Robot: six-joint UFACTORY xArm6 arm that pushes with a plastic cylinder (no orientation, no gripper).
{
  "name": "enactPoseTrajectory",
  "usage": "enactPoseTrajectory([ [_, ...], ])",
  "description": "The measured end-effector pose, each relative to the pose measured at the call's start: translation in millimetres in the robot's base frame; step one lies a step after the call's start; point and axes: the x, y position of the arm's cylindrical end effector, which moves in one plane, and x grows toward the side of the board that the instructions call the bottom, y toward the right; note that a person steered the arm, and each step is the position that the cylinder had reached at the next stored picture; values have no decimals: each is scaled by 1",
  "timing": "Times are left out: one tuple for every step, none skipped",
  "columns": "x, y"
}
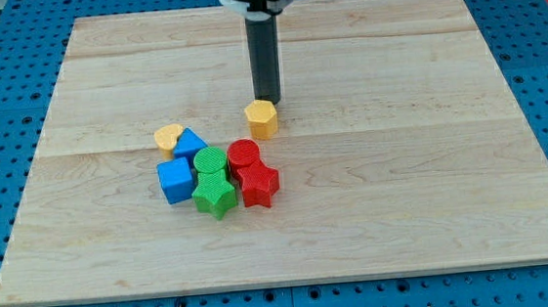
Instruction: Push the blue triangle and yellow hexagon into the group of blocks
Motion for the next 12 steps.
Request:
enactPoseTrajectory([
  [8,-32],
  [27,-38],
  [-18,-26],
  [-40,-13],
  [-40,39],
  [-13,52],
  [-12,45],
  [-13,30],
  [-5,39],
  [32,46],
  [34,27],
  [34,-9],
])
